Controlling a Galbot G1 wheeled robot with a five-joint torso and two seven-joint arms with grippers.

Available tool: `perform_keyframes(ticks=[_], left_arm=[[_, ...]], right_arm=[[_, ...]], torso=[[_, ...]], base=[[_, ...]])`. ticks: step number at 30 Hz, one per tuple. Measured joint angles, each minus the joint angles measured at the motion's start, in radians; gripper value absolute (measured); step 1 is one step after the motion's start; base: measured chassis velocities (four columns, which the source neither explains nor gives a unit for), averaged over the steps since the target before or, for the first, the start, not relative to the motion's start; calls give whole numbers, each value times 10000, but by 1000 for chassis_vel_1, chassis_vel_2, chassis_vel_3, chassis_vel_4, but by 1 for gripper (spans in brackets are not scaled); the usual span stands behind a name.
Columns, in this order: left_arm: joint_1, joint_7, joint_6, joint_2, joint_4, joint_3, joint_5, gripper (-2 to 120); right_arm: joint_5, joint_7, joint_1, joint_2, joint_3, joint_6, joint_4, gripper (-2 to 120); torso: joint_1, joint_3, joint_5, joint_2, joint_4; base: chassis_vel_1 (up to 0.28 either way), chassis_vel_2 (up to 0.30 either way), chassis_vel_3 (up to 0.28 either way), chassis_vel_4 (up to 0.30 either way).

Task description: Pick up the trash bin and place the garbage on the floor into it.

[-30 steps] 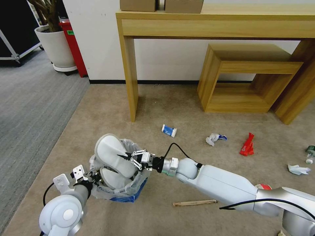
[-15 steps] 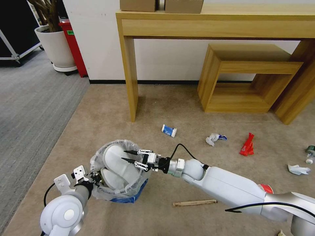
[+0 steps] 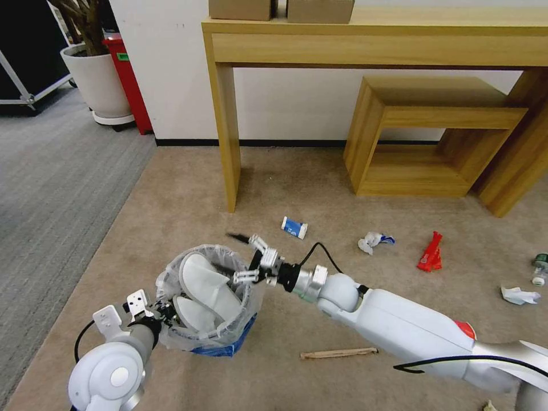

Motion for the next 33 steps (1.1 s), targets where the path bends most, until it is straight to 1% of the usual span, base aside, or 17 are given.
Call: perform_keyframes(ticks=[3,4,5,7,8,11,12,15,16,19,21,24,25,27,29,32,33], left_arm=[[19,-5,-2,77,-1,-25,-9,0],[19,-5,-2,77,-1,-25,-9,0],[36,-6,-3,100,-2,-25,-12,0],[82,-9,-4,186,-6,-6,-8,0],[82,-9,-4,186,-6,-6,-8,0],[103,-10,-7,237,-14,10,-8,0],[103,-10,-7,237,-14,10,-8,0],[130,-11,-8,226,-20,29,21,0],[130,-11,-8,226,-20,29,21,0],[130,6,-19,146,-20,44,87,0],[128,17,-22,134,-21,44,92,0],[126,43,-28,95,-34,36,107,0],[126,43,-28,95,-34,36,107,0],[116,50,-31,40,-39,36,120,0],[117,52,-31,34,-39,37,126,0],[119,118,-35,-47,-39,74,220,0],[119,118,-35,-47,-39,74,220,0]], right_arm=[[988,1031,-309,-477,773,-781,1007,100],[988,1031,-309,-477,773,-781,1007,100],[1227,1388,-491,-695,1177,-1051,1316,100],[2067,2330,-1212,-1546,2629,-1854,2076,100],[2067,2330,-1212,-1546,2629,-1854,2076,100],[2719,3283,-1938,-2084,3486,-2329,2616,100],[2719,3283,-1938,-2084,3486,-2329,2616,100],[3189,4091,-2534,-2551,4125,-2884,2990,100],[3189,4091,-2534,-2551,4125,-2884,2990,100],[3137,4191,-2892,-3237,4415,-3160,2919,100],[3076,4121,-2964,-3419,4420,-3186,2891,100],[2648,3475,-3433,-4346,4413,-3181,2726,100],[2648,3475,-3433,-4346,4413,-3181,2726,100],[2200,3151,-3869,-4804,4322,-3042,2633,100],[2156,3120,-3910,-4840,4316,-3020,2625,100],[787,2219,-4532,-5421,4202,-2411,2262,100],[787,2219,-4532,-5421,4202,-2411,2262,100]], torso=[[0,0,0,1,0],[0,0,0,1,0],[0,0,3,1,0],[0,0,1,2,-2],[0,0,1,2,-2],[-1,0,4,1,-2],[-1,0,4,1,-2],[-1,-1,0,2,-1],[-1,-1,0,2,-1],[-1,0,1,2,0],[0,0,2,1,0],[-1,-1,0,1,0],[-1,-1,0,1,0],[-1,-1,3,2,0],[-1,0,4,2,0],[-1,-1,3,2,-1],[-1,-1,3,2,-1]], base=[[0,0,0,0],[0,0,0,0],[0,0,0,0],[0,0,0,0],[0,0,0,0],[0,0,0,0],[0,0,0,0],[0,0,0,0],[0,0,0,0],[0,0,0,0],[0,0,0,0],[0,0,0,0],[0,0,0,0],[0,0,0,0],[0,0,0,0],[0,0,0,0],[0,0,0,0]])
